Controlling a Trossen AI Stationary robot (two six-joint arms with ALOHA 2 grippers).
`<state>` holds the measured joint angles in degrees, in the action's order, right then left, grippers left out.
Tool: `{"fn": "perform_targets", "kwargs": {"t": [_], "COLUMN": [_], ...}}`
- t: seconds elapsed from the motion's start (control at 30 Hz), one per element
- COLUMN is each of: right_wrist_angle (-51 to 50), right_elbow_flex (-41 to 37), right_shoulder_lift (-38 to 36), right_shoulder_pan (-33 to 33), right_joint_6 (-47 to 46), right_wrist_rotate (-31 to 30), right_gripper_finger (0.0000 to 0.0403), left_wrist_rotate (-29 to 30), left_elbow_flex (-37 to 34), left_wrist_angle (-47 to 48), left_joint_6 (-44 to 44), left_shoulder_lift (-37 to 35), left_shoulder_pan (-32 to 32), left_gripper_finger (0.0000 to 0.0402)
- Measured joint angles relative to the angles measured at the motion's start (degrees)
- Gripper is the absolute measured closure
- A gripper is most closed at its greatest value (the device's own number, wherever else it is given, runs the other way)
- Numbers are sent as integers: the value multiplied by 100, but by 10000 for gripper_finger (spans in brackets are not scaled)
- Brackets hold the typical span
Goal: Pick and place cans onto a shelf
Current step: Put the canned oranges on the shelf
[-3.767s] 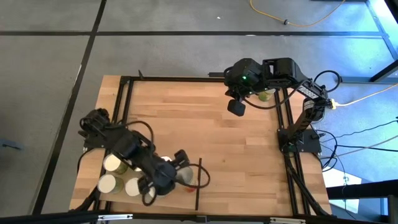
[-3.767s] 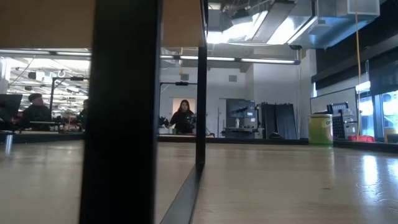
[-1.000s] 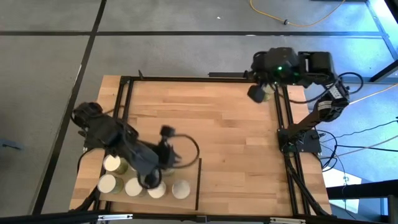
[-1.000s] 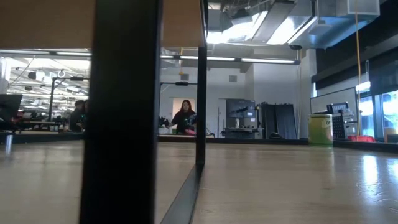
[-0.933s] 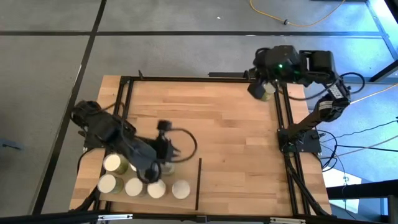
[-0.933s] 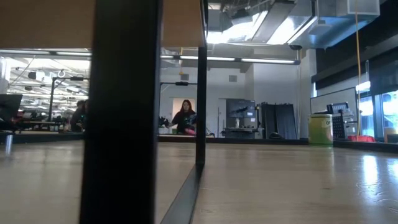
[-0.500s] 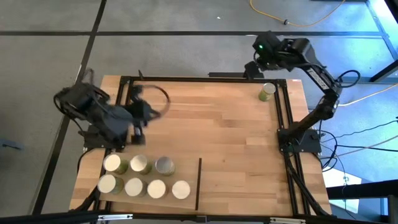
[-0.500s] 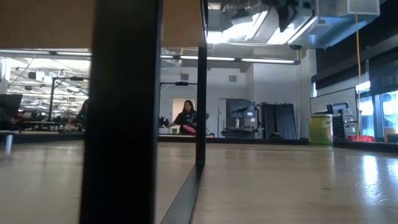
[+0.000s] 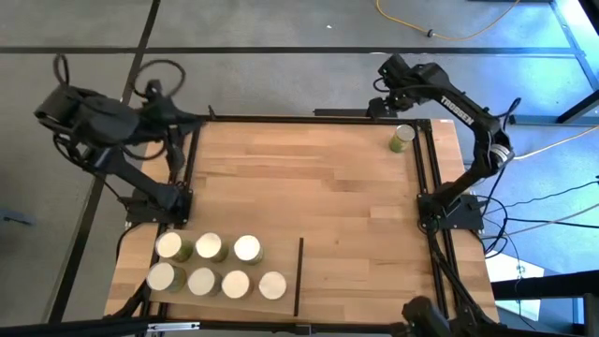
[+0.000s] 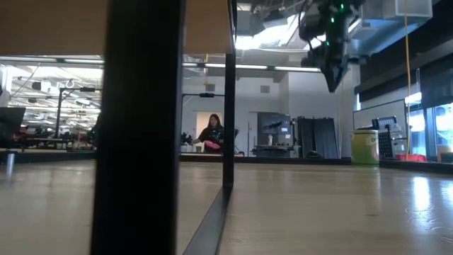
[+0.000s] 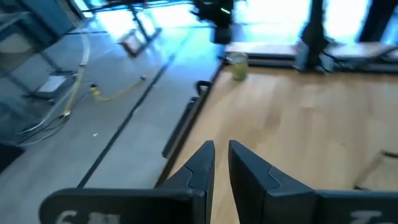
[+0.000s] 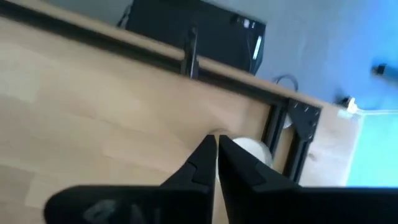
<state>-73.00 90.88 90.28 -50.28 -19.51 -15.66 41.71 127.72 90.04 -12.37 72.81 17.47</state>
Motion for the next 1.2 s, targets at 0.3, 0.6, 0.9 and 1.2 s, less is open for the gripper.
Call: {"fn": "perform_targets", "kwargs": {"t": [0.3,0.6,0.9,1.2], "right_wrist_angle": [972,1269,1134,1106], "right_elbow_flex": [-1375,-1928,-2101,-2391], "right_shoulder_lift": [0,0,0,0], "right_shoulder_pan": [-529,-628,-626,-637], "right_joint_6": [331,-245,-574,-553], "right_wrist_rotate": [348,719,479,475], "right_gripper_finger": [331,325,325,325], "left_wrist_rotate": [442,621,427,424], "left_elbow_flex": [-2,-4,-4,-4], "left_wrist_angle": [0,-2,-2,-2], "left_joint_6": [-211,46,78,78], "left_shoulder_lift": [-288,-293,-277,-277], "left_shoulder_pan": [-262,-491,-664,-749], "left_gripper_finger": [362,363,363,363]}}
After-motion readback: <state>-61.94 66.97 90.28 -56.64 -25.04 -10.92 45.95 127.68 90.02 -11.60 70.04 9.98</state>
